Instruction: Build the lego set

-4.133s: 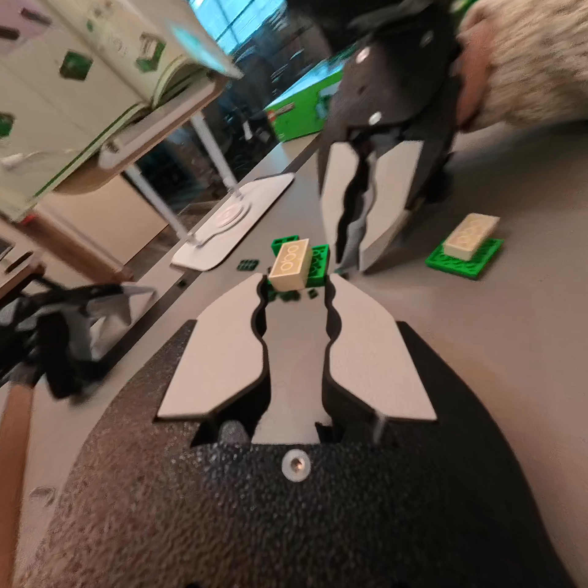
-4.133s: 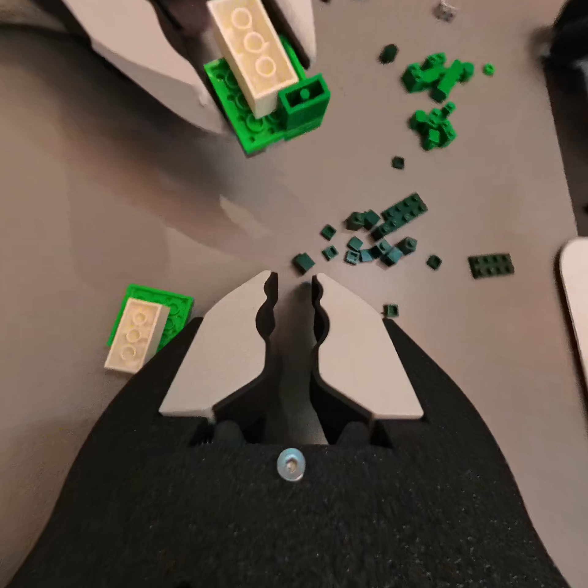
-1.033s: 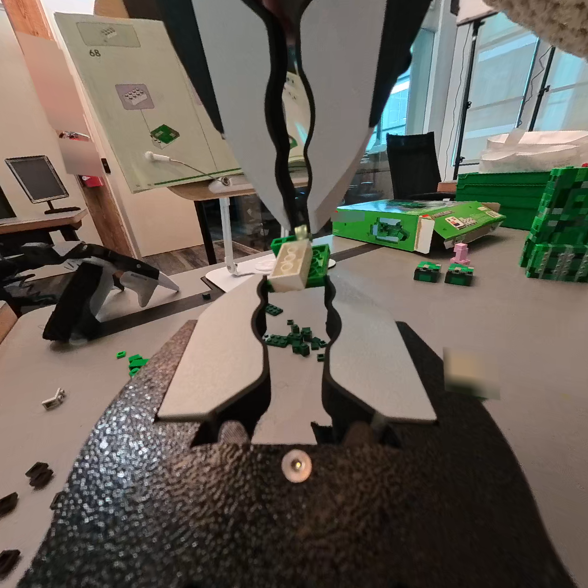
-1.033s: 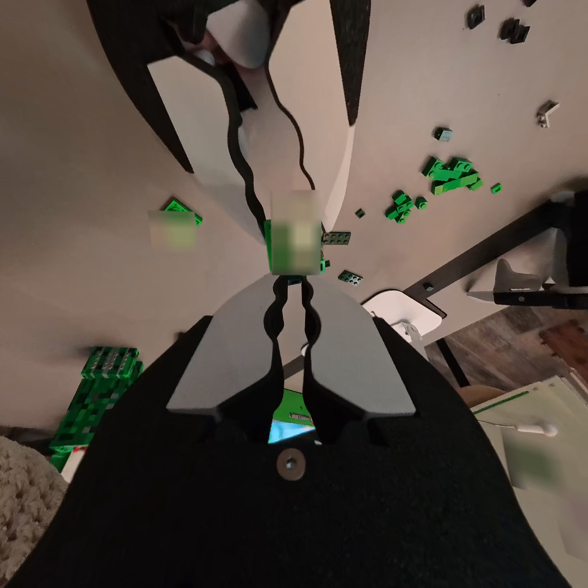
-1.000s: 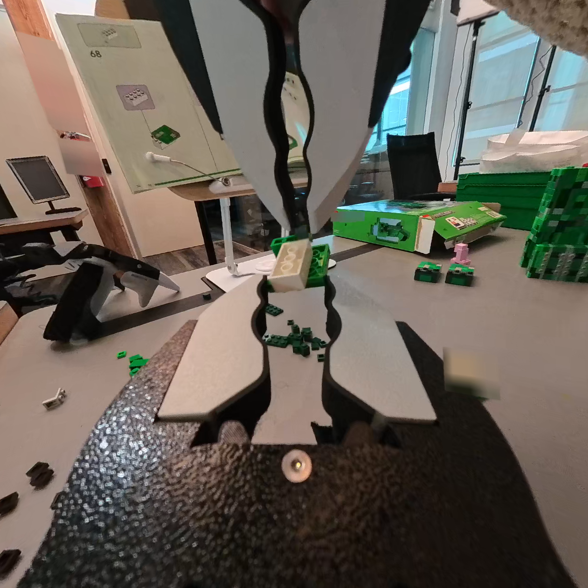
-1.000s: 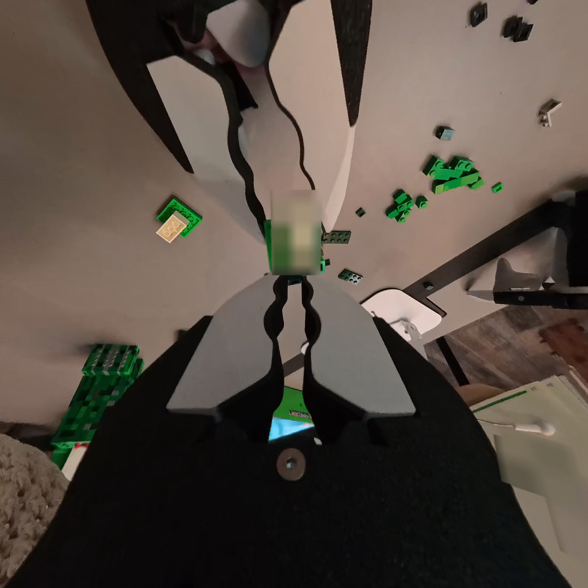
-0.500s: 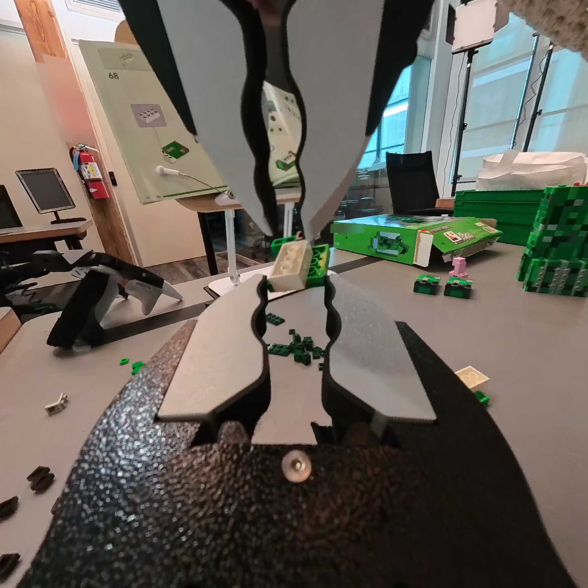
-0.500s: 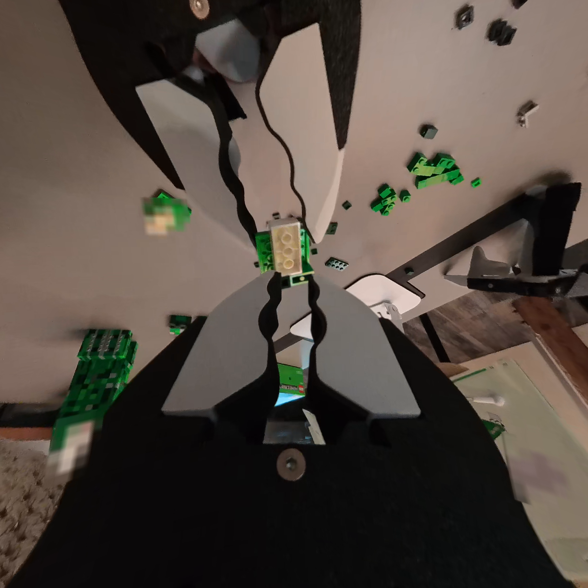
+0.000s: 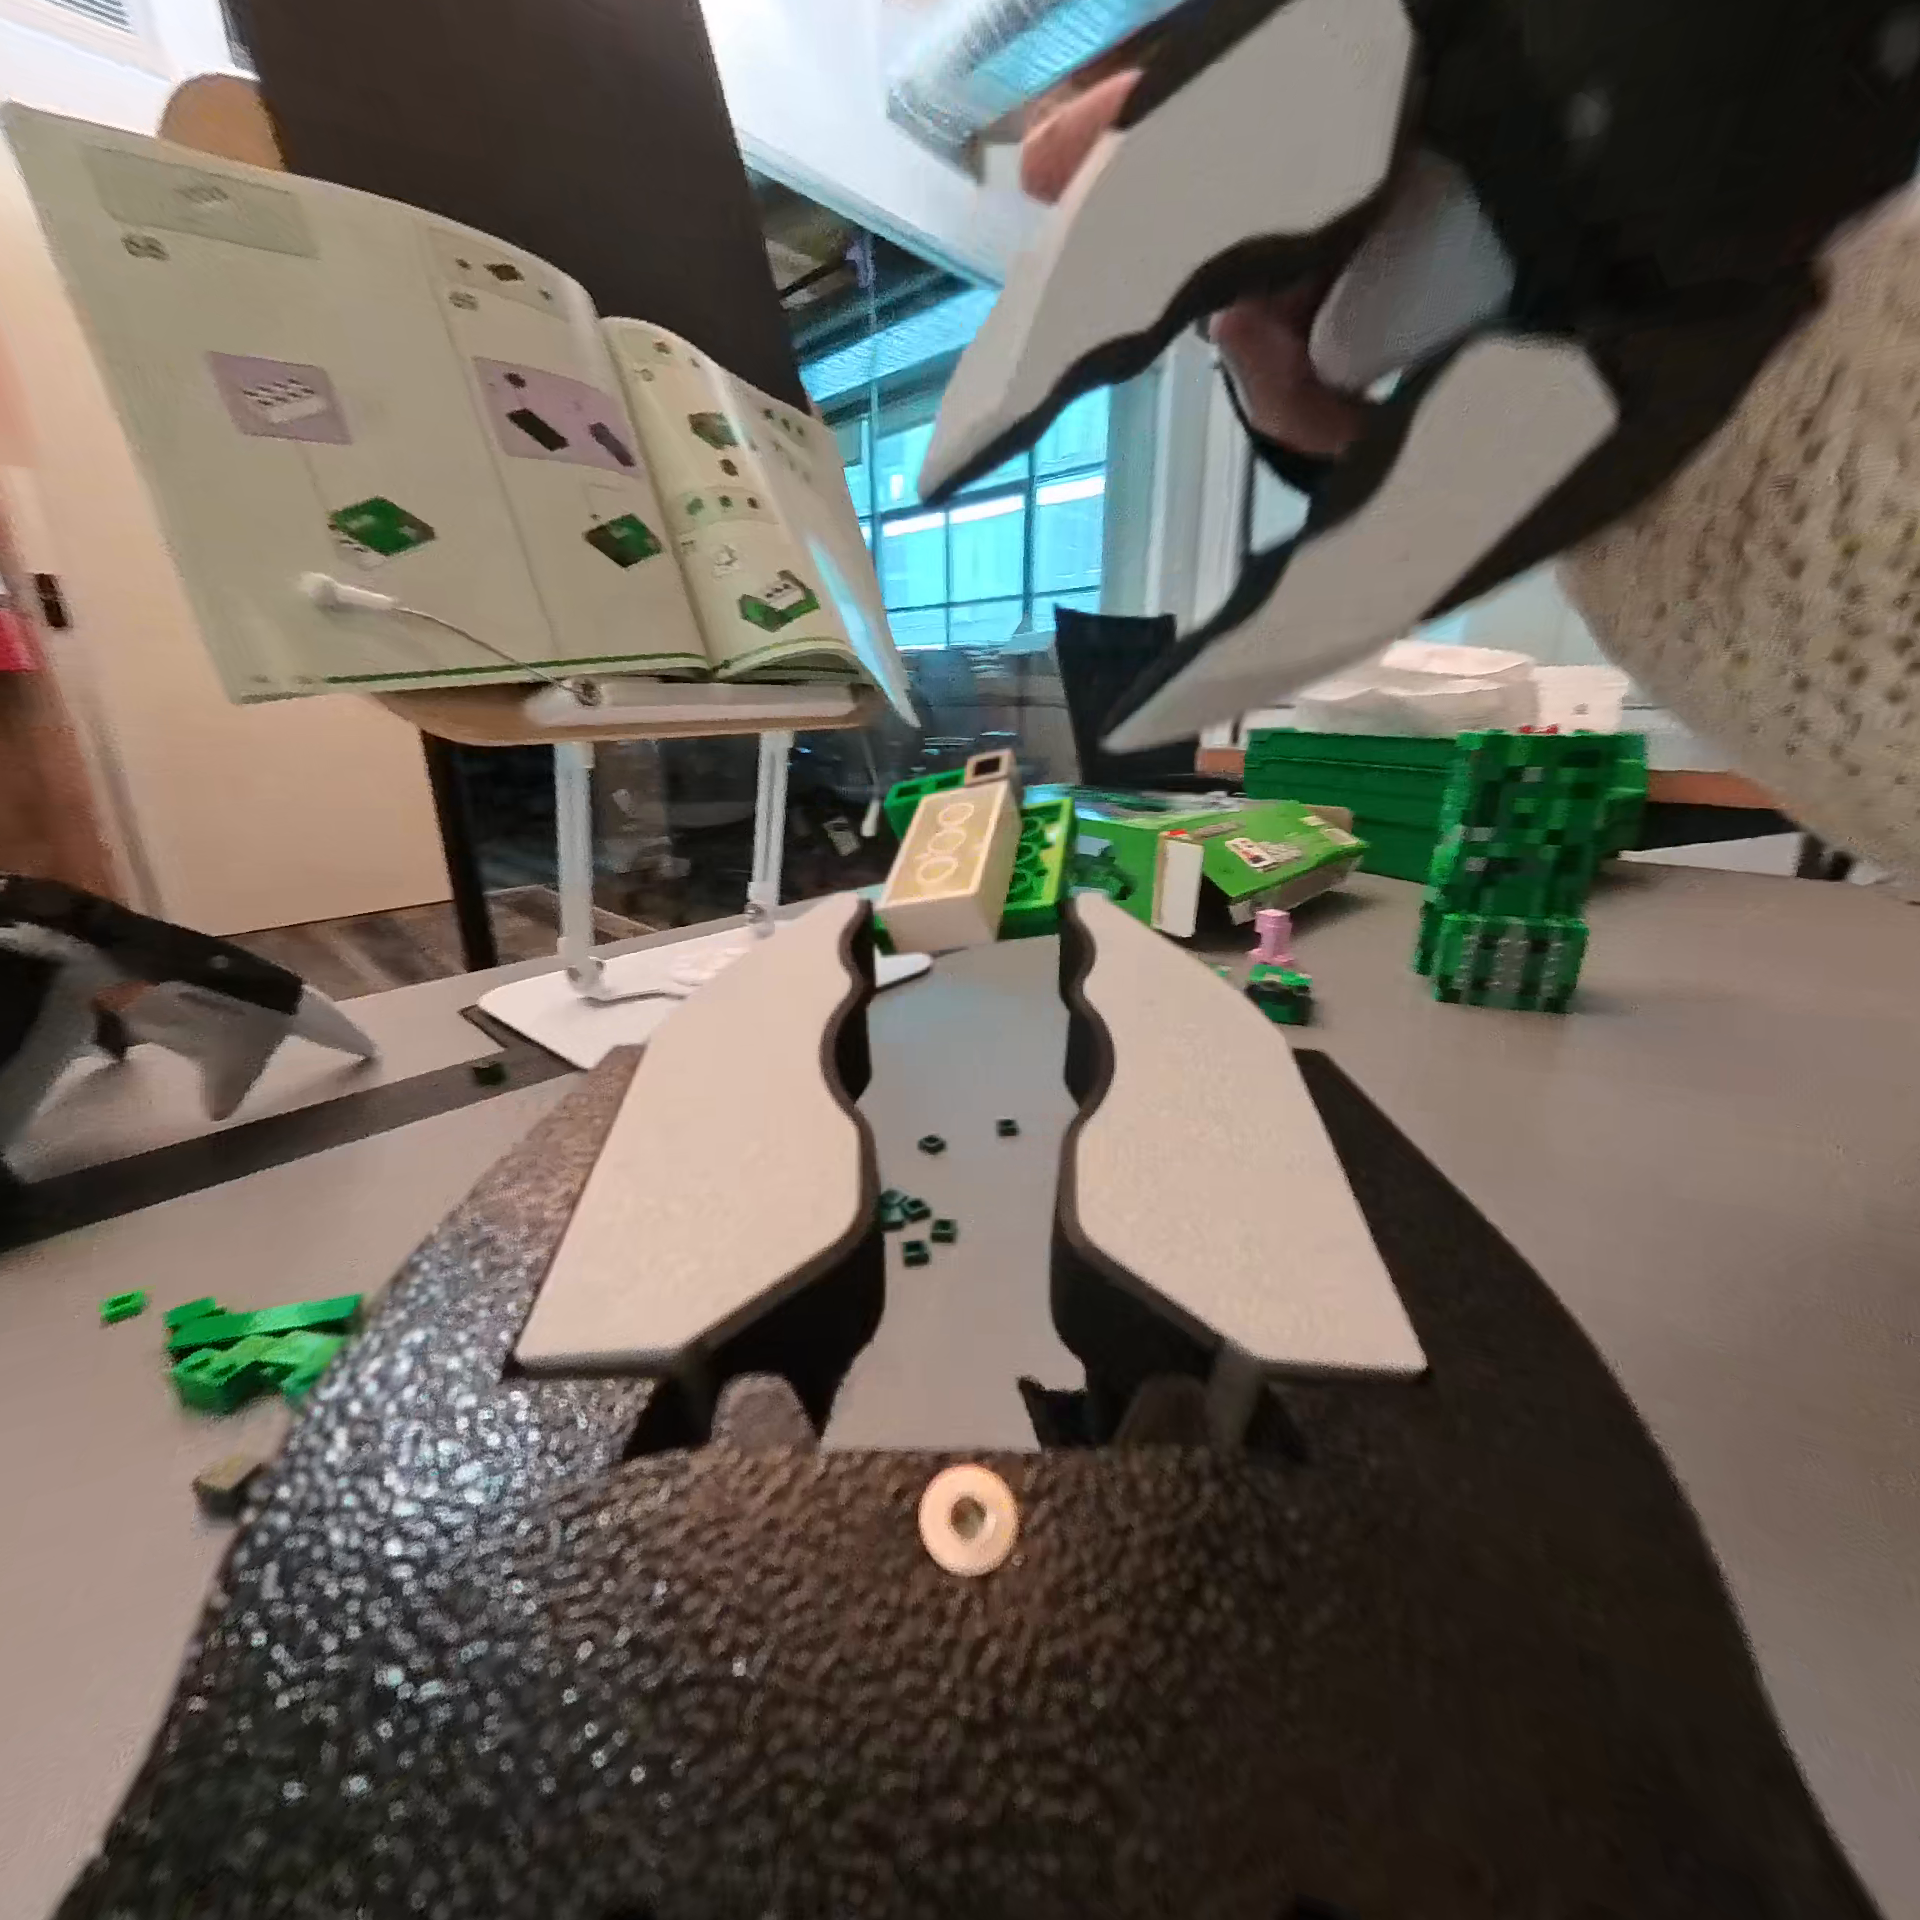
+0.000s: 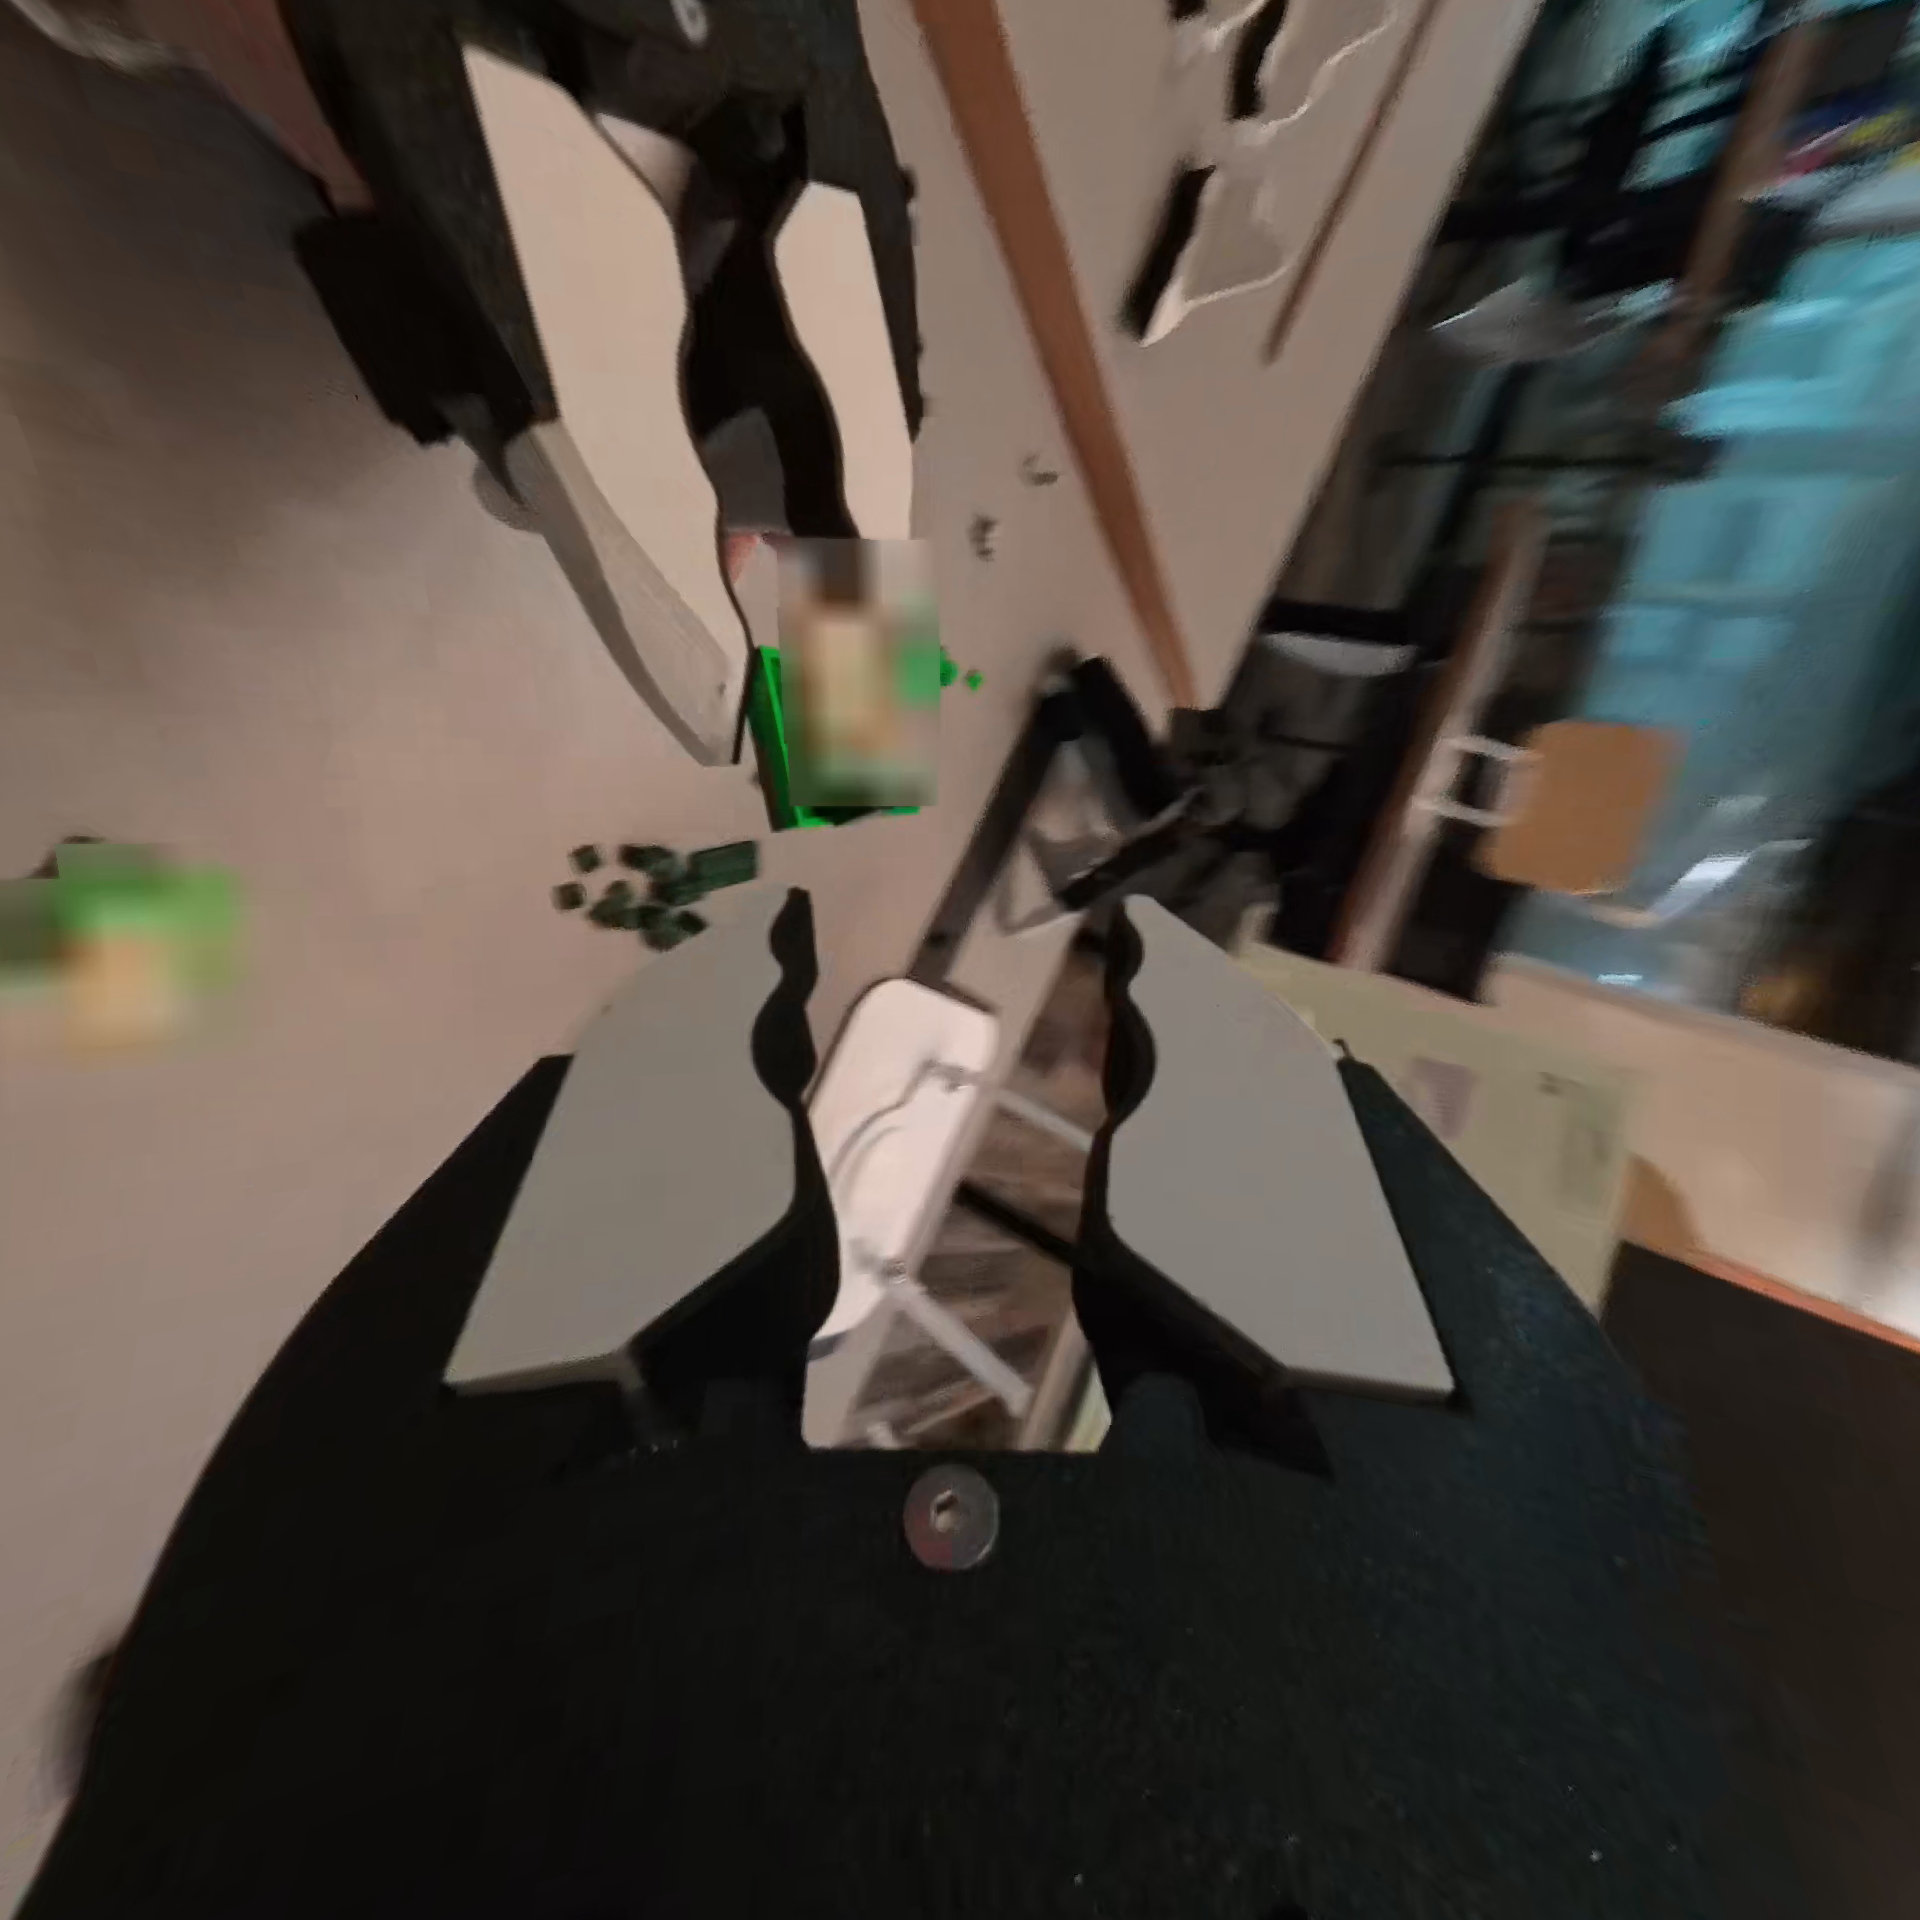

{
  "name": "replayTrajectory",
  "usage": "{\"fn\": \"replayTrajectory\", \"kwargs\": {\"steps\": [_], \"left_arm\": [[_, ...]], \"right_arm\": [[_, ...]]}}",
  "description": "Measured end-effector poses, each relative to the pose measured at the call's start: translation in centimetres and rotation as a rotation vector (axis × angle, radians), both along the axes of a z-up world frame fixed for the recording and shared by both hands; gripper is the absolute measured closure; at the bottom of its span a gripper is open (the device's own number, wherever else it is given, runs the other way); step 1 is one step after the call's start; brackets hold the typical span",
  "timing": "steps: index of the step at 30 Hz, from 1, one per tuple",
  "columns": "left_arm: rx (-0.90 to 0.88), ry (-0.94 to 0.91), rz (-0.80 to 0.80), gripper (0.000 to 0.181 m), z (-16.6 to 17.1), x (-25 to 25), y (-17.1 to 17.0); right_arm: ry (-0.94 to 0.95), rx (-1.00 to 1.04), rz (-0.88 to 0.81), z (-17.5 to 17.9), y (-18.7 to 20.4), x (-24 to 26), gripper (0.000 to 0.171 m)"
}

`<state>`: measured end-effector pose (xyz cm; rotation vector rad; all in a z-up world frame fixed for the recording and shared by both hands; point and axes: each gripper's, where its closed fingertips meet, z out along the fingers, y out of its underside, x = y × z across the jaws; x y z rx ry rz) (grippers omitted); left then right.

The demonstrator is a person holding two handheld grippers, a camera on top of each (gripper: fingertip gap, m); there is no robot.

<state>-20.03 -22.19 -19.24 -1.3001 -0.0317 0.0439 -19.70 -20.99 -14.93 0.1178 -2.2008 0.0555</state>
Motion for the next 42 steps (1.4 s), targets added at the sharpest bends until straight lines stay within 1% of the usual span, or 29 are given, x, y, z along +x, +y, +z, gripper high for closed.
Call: {"fn": "replayTrajectory", "kwargs": {"steps": [3,4,6,10,13,16,18,28,32,33,36,37,38,39,40,42], "left_arm": [[-0.004,-0.021,-0.038,0.148,-0.1,0.3,0.1],[-0.006,-0.024,-0.046,0.148,-0.1,0.4,0.1],[-0.013,-0.026,-0.061,0.148,-0.2,0.7,0.3],[-0.029,-0.018,-0.083,0.148,-0.4,1.2,0.5],[-0.037,-0.019,-0.09,0.148,-0.5,1.3,0.5],[-0.043,-0.021,-0.094,0.148,-0.6,1.3,0.6],[-0.04,-0.021,-0.093,0.148,-0.5,1.3,0.6],[-0.107,0.002,-0.07,0.147,-1.4,1.2,1.0],[-0.123,0.014,-0.071,0.147,-1.6,1.3,1.1],[-0.126,0.016,-0.07,0.147,-1.6,1.3,1.1],[-0.13,0.021,-0.056,0.148,-1.7,1.1,1.1],[-0.139,0.033,-0.033,0.147,-1.8,0.9,1.1],[-0.148,0.053,-0.008,0.147,-1.9,0.6,1.1],[-0.161,0.074,0.017,0.148,-2.0,0.3,1.1],[-0.177,0.094,0.043,0.148,-2.1,0.0,1.1],[-0.202,0.128,0.08,0.148,-2.4,-0.5,1.0]], "right_arm": [[0.206,0.106,0.083,-1.2,-0.3,0.5,0.111],[0.251,0.152,0.083,-1.8,-0.1,0.6,0.11],[0.34,0.202,0.078,-2.5,-0.1,0.5,0.113],[0.41,0.233,0.009,-3.5,0.4,-0.3,0.123],[0.419,0.245,0.007,-4.0,0.4,-0.7,0.132],[0.451,0.236,-0.007,-3.5,0.4,-1.1,0.139],[0.456,0.238,-0.001,-3.3,0.3,-1.2,0.149],[0.488,0.365,0.014,-3.6,0.7,-1.2,0.153],[0.472,0.349,0.01,-3.8,0.9,-1.1,0.154],[0.472,0.334,0.002,-3.9,0.9,-1.1,0.153],[0.427,0.153,-0.067,-4.6,1.3,-1.1,0.151],[0.398,0.112,-0.116,-5.0,2.0,-1.1,0.134],[0.372,0.069,-0.182,-5.5,3.0,-1.2,0.122],[0.354,0.009,-0.242,-6.1,4.0,-1.3,0.119],[0.335,-0.07,-0.296,-6.7,4.9,-1.3,0.12],[0.304,-0.297,-0.412,-8.2,6.6,-1.3,0.123]]}}
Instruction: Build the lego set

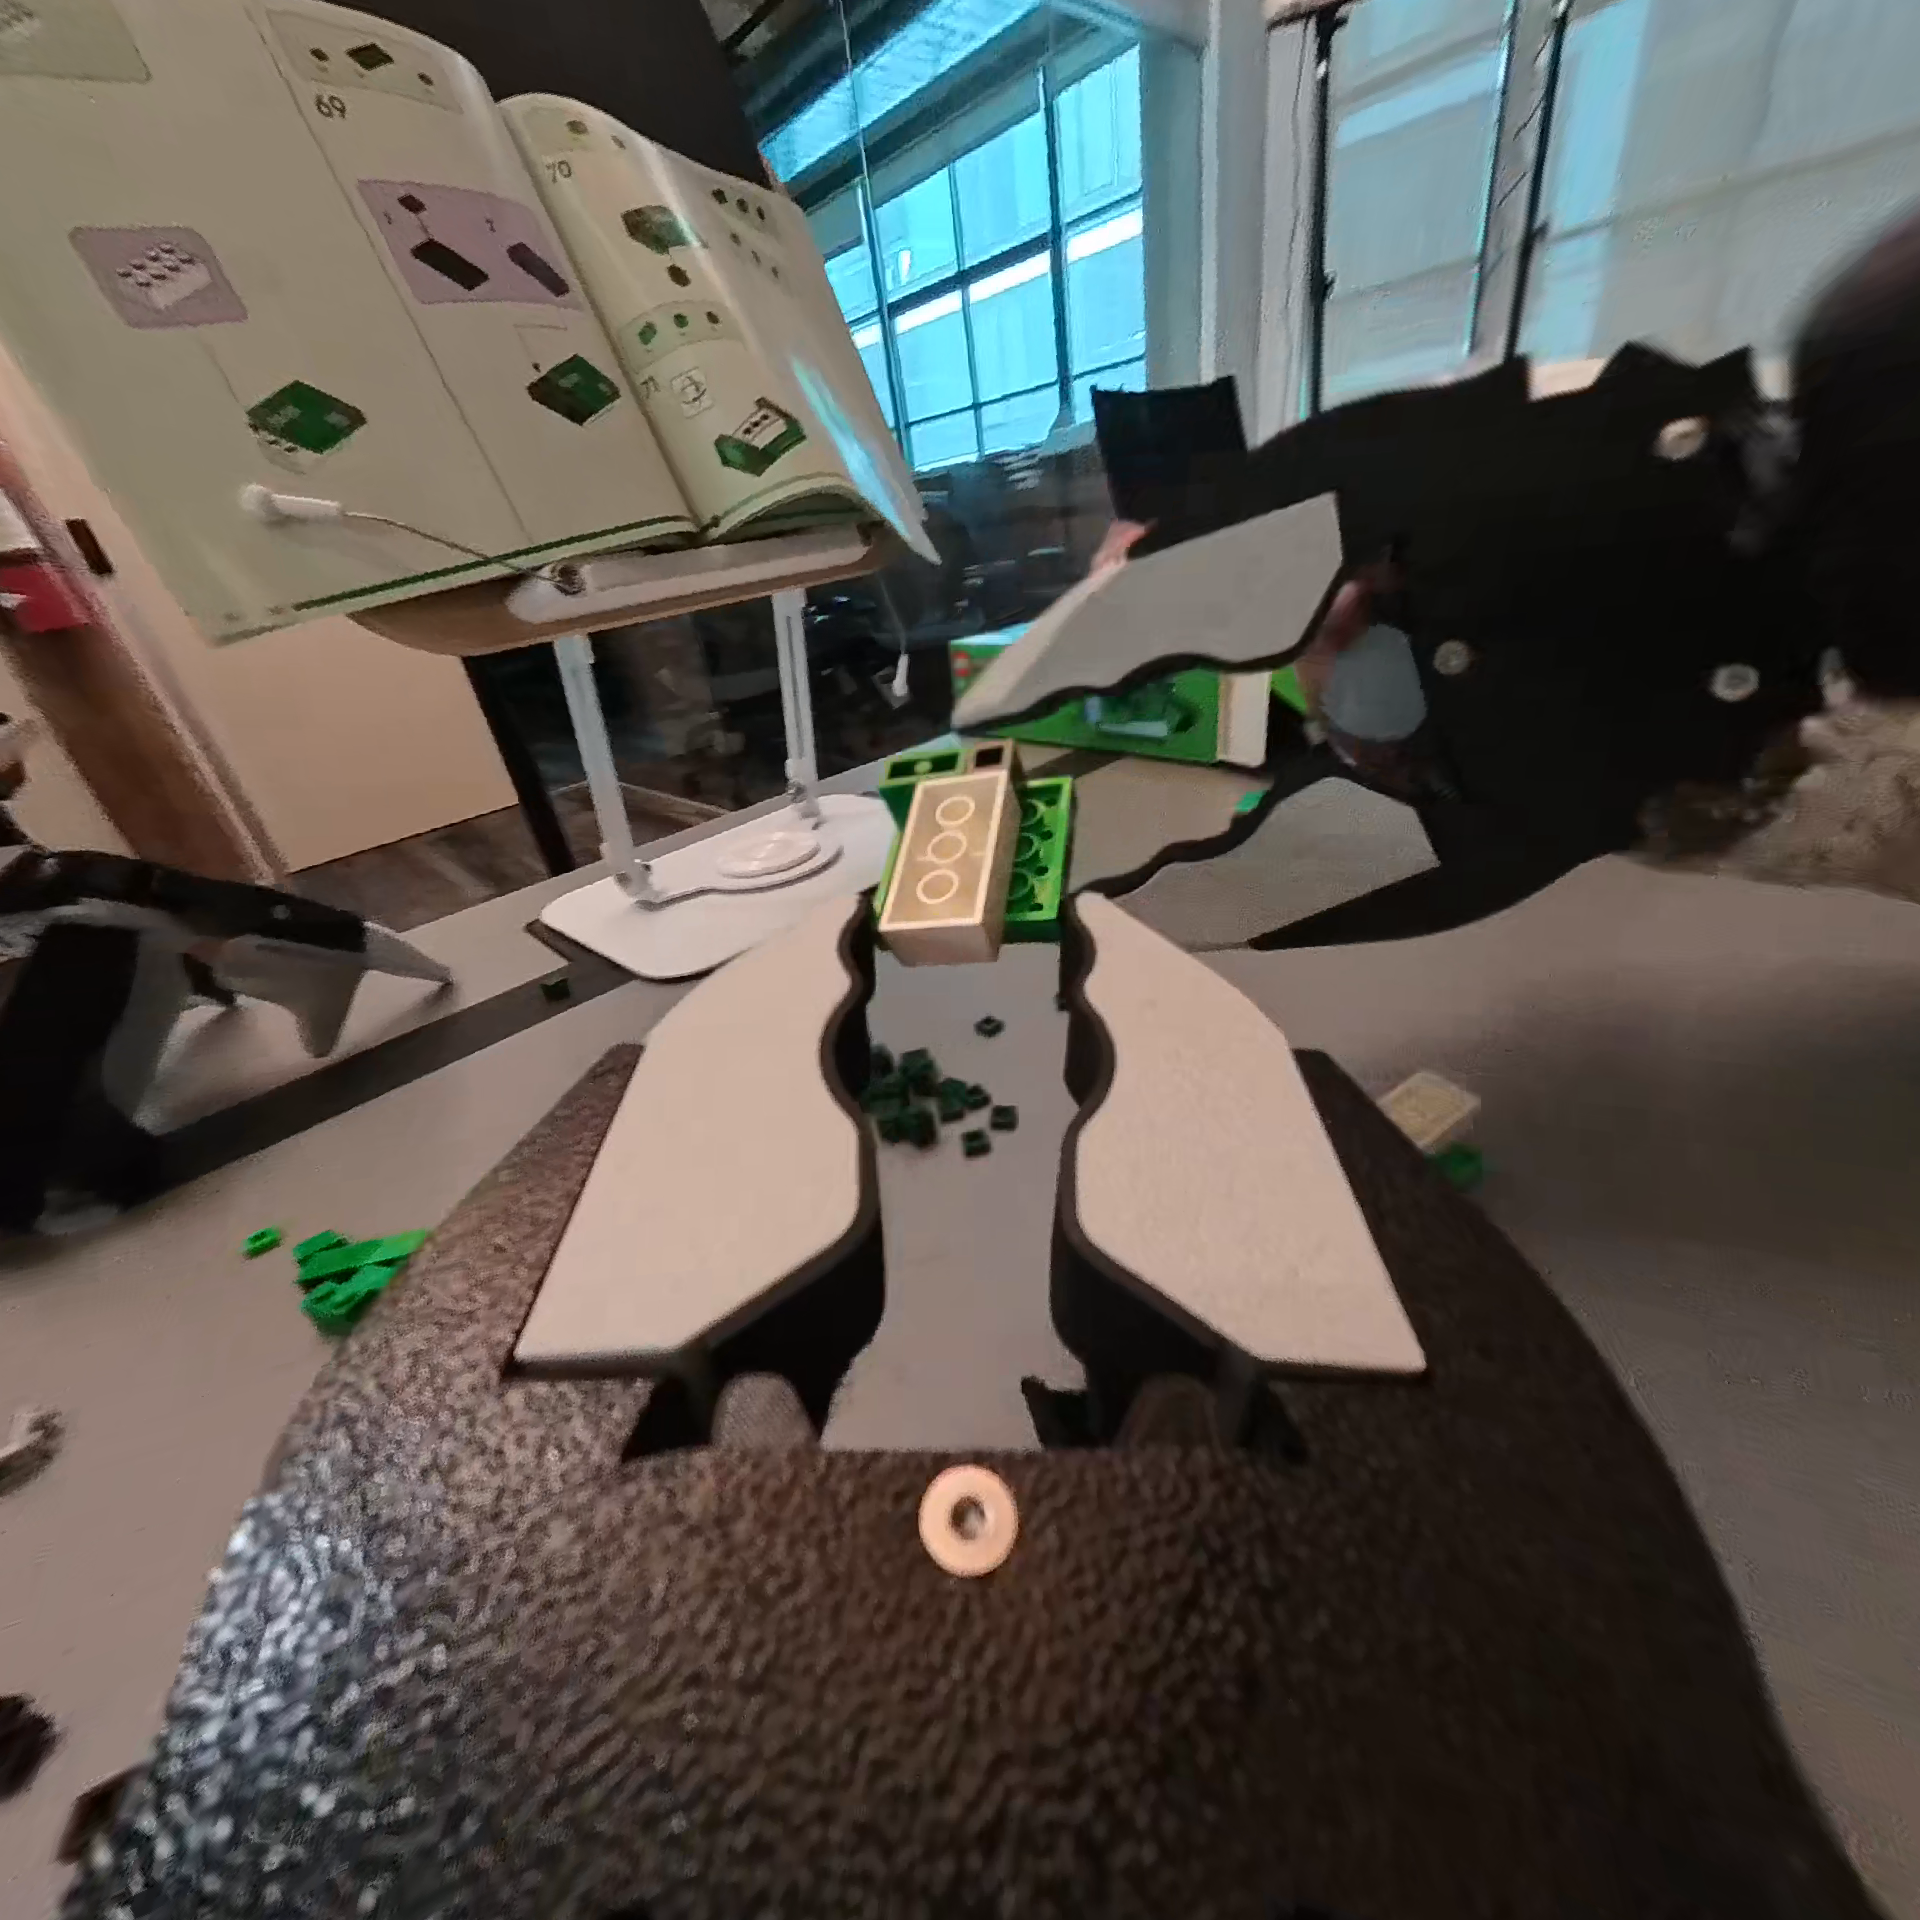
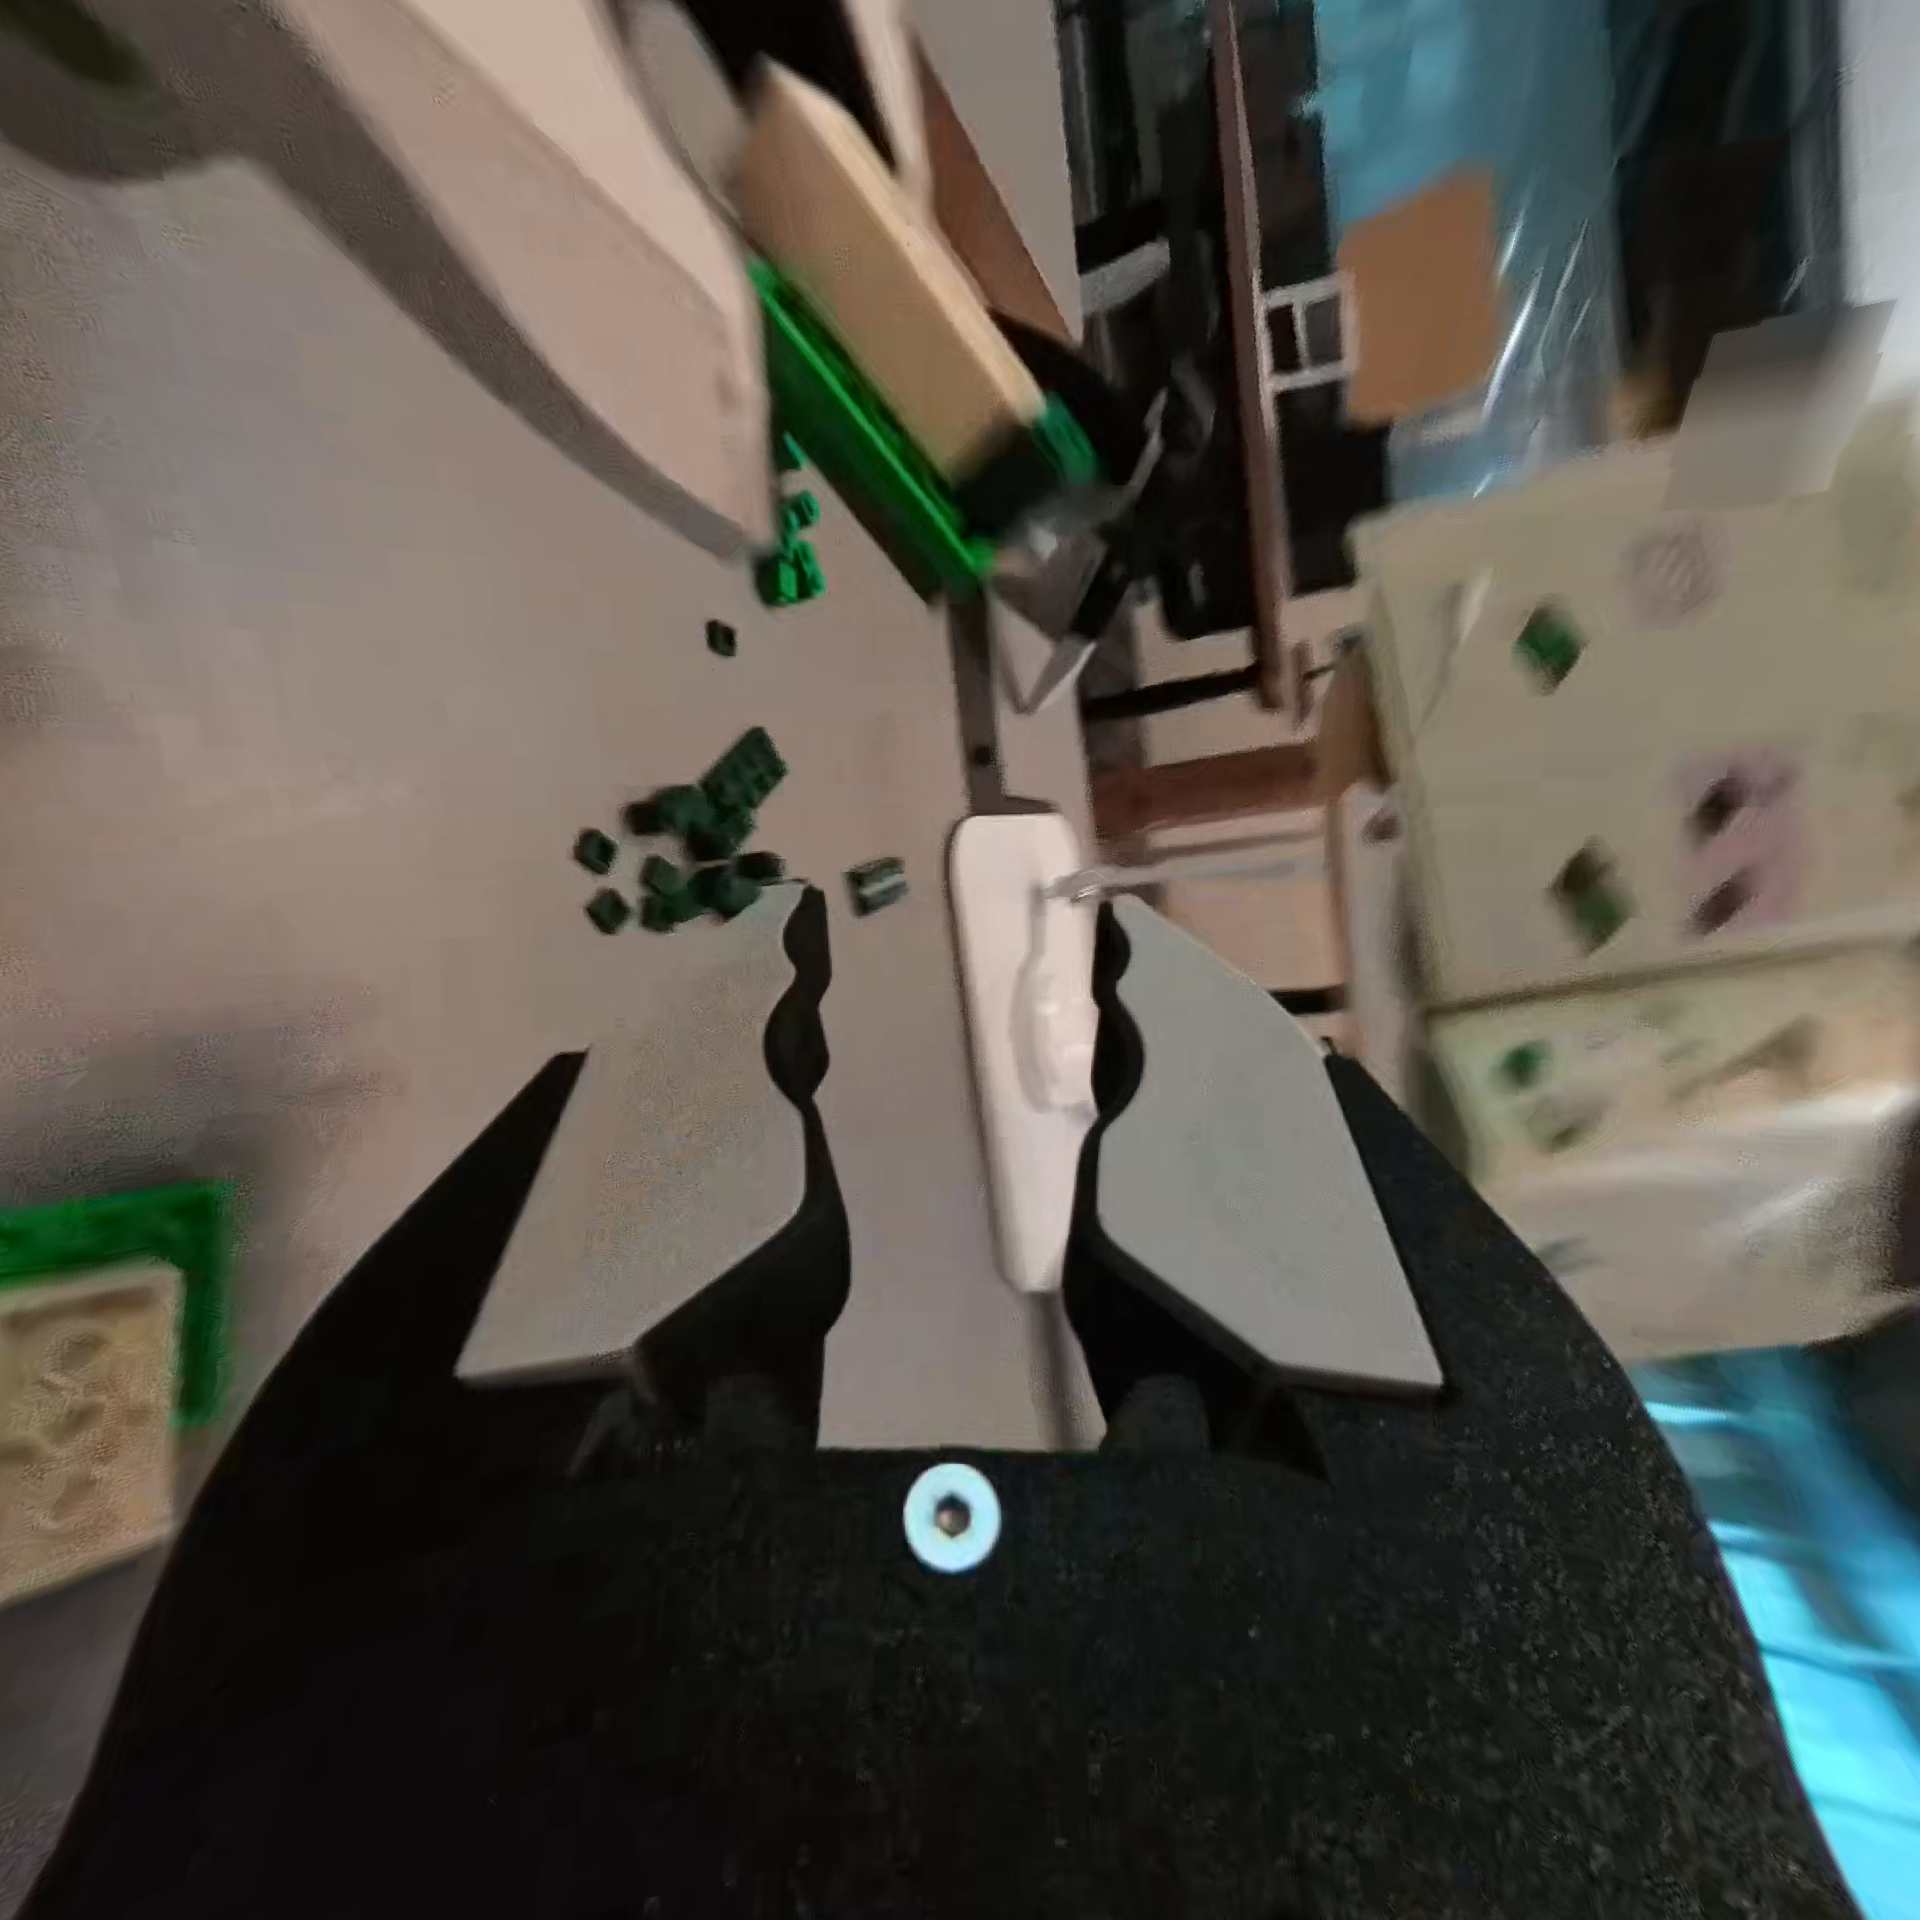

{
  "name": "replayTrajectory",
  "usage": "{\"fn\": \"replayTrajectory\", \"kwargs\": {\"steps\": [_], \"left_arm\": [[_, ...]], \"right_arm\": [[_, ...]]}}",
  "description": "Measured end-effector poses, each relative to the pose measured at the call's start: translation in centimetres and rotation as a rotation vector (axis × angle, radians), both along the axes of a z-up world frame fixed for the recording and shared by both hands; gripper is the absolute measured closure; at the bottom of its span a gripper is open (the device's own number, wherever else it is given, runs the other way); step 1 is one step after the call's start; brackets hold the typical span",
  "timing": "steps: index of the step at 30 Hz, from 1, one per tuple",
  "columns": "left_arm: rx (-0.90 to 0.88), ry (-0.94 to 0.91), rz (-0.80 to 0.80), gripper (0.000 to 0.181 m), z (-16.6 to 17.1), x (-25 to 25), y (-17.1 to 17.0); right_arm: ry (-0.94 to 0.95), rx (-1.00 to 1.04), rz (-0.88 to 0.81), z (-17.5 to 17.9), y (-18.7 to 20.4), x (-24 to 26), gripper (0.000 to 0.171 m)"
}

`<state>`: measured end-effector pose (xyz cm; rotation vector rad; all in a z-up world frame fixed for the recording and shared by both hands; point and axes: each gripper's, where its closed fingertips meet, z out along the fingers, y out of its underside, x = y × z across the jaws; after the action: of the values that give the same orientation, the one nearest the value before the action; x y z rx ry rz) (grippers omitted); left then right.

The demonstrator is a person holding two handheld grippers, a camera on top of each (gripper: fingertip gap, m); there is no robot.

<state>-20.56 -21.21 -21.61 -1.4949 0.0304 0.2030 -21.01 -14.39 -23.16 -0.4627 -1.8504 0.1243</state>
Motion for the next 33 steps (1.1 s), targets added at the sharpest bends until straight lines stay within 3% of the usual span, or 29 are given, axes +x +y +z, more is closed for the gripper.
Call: {"fn": "replayTrajectory", "kwargs": {"steps": [4,8,16,33], "left_arm": [[-0.039,0.032,0.051,0.148,-0.3,-1.1,-0.3],[-0.082,0.092,0.066,0.148,-0.5,-1.8,-0.7],[-0.123,0.162,0.129,0.148,-1.3,-2.9,-0.7],[-0.296,0.294,-0.093,0.147,-4.3,2.4,1.2]], "right_arm": [[0.119,-0.616,-0.043,-1.5,1.3,-0.4,0.129],[0.232,-0.93,-0.09,-1.4,3.4,-0.9,0.129],[0.327,-0.947,0.024,0.1,3.0,-0.3,0.137],[0.343,-0.922,0.073,0.4,2.6,-0.2,0.147]]}}
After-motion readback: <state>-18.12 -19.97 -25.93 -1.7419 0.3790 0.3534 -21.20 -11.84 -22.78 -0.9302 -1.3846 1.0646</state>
